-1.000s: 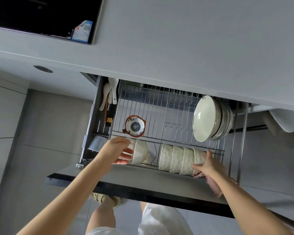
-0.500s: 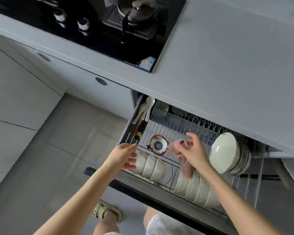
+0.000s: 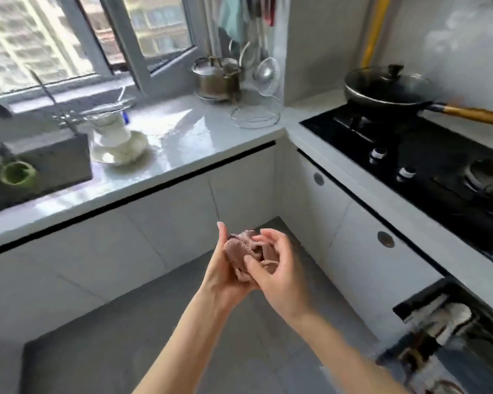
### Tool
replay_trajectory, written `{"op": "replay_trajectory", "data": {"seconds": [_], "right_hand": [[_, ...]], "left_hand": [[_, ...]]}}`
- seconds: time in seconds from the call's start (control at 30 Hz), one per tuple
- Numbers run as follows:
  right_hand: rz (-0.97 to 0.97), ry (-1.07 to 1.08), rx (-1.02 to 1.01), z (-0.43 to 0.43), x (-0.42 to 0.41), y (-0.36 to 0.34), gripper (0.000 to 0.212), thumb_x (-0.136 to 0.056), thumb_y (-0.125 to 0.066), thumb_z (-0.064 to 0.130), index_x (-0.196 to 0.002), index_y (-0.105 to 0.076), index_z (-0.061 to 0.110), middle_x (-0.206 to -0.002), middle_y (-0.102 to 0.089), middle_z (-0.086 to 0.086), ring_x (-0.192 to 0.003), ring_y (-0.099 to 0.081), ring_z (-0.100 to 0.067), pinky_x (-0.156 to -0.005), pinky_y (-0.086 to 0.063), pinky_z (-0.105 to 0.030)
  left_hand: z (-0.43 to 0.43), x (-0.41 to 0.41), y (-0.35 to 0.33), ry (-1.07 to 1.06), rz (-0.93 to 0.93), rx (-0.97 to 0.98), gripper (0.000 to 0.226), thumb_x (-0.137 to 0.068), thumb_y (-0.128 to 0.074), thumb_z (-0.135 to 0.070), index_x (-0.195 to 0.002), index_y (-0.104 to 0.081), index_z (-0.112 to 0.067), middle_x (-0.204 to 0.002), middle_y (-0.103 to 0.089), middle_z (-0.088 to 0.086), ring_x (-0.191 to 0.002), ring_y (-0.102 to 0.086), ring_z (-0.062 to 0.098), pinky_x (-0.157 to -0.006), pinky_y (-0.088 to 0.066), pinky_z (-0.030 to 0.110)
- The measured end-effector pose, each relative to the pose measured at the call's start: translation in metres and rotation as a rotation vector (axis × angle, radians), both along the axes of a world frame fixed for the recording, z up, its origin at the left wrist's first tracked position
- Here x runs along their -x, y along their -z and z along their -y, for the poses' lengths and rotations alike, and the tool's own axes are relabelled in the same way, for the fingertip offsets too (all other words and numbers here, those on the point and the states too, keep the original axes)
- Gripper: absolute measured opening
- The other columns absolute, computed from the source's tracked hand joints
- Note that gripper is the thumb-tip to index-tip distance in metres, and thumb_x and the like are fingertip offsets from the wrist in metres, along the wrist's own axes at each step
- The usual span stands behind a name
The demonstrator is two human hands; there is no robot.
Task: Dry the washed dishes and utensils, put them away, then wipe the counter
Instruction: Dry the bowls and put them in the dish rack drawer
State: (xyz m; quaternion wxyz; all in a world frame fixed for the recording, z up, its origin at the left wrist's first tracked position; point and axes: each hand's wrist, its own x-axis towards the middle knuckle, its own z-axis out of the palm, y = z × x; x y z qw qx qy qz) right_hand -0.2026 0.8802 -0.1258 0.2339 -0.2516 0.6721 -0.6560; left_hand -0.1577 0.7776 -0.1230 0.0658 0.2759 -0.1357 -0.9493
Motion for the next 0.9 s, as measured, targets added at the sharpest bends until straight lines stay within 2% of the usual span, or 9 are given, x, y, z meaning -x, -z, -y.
{"op": "replay_trajectory", "data": {"seconds": [0.1,0.17,0.23,0.3,0.43,0.5,0.63,0.73,0.9], "right_hand": [[-0.522,-0.121,-0.217,0.067,-0.033,-0.004,0.042,-0.072,-0.063,0.048,-0.111,-0.060,0.032,-0.096,-0.060,0.022,-0.098,-0.049,0.007,-0.094,-0.042,-0.028],[-0.642,-0.236,-0.282,0.105,-0.042,-0.009,0.055,-0.065,-0.058,0.063,-0.114,-0.061,0.039,-0.107,-0.057,0.020,-0.111,-0.041,-0.001,-0.103,-0.030,-0.025],[-0.452,-0.317,-0.209,0.138,-0.048,-0.020,0.063,-0.061,-0.061,0.067,-0.120,-0.054,0.046,-0.121,-0.053,0.020,-0.122,-0.039,-0.002,-0.103,-0.027,-0.018],[-0.061,-0.318,-0.056,0.175,-0.048,-0.026,0.077,-0.053,-0.070,0.068,-0.123,-0.046,0.047,-0.131,-0.050,0.018,-0.126,-0.041,0.000,-0.104,-0.030,-0.019],[0.687,-0.713,0.040,0.261,-0.050,-0.018,0.104,-0.055,-0.085,0.057,-0.141,-0.036,0.027,-0.131,-0.060,-0.001,-0.124,-0.054,-0.028,-0.099,-0.042,-0.061],[0.664,-0.884,0.027,0.304,-0.050,-0.015,0.087,-0.065,-0.083,0.046,-0.137,-0.044,0.018,-0.125,-0.062,-0.007,-0.116,-0.060,-0.030,-0.091,-0.046,-0.065],[0.644,-1.021,-0.066,0.392,-0.034,-0.018,0.077,-0.062,-0.087,0.026,-0.126,-0.046,0.010,-0.079,-0.061,-0.008,-0.066,-0.061,-0.019,-0.057,-0.053,-0.034],[0.632,-1.092,-0.186,0.470,-0.025,-0.015,0.048,-0.065,-0.083,0.018,-0.097,-0.050,0.005,-0.074,-0.050,-0.011,-0.060,-0.050,-0.017,-0.046,-0.041,-0.025],[0.869,-1.135,-0.406,0.589,-0.014,-0.013,0.016,-0.082,-0.067,0.005,-0.085,-0.051,0.008,-0.066,-0.047,-0.004,-0.050,-0.045,-0.006,-0.035,-0.030,-0.015]], "left_hand": [[0.075,-0.042,0.004,-0.218,0.064,0.118,0.037,-0.082,-0.056,-0.054,-0.083,-0.052,-0.018,-0.078,-0.060,0.002,-0.068,-0.063,0.018,-0.066,-0.055,0.031],[0.116,-0.066,0.008,-0.294,0.097,0.157,0.027,-0.076,-0.068,-0.037,-0.082,-0.053,-0.016,-0.072,-0.061,0.004,-0.064,-0.061,0.019,-0.063,-0.054,0.031],[0.155,-0.084,0.005,-0.379,0.106,0.186,0.043,-0.062,-0.083,-0.022,-0.092,-0.053,-0.015,-0.066,-0.061,0.005,-0.056,-0.061,0.020,-0.056,-0.052,0.030],[0.190,-0.095,-0.002,-0.497,0.180,0.277,0.035,-0.080,-0.070,-0.009,-0.110,-0.052,-0.014,-0.074,-0.063,0.009,-0.054,-0.064,0.020,-0.054,-0.052,0.028],[0.241,-0.101,-0.025,-0.487,0.328,0.691,0.026,-0.091,-0.051,0.002,-0.114,-0.054,-0.009,-0.084,-0.065,0.010,-0.064,-0.065,0.019,-0.061,-0.055,0.026],[0.273,-0.102,-0.026,-0.494,0.383,0.884,0.022,-0.087,-0.057,0.000,-0.106,-0.059,-0.010,-0.076,-0.065,0.006,-0.066,-0.062,0.018,-0.066,-0.054,0.031],[0.363,-0.092,-0.020,-0.387,0.502,1.229,0.017,-0.089,-0.052,-0.003,-0.099,-0.061,-0.015,-0.088,-0.064,0.003,-0.082,-0.061,0.016,-0.080,-0.052,0.030],[0.444,-0.079,-0.020,-0.204,0.614,1.437,0.029,-0.089,-0.042,0.004,-0.102,-0.062,-0.013,-0.094,-0.059,-0.006,-0.090,-0.054,0.007,-0.075,-0.042,0.013],[0.558,-0.068,-0.032,0.060,0.591,1.175,0.032,-0.093,-0.040,-0.003,-0.105,-0.064,-0.021,-0.113,-0.063,0.007,-0.090,-0.056,0.011,-0.080,-0.047,0.016]]}}
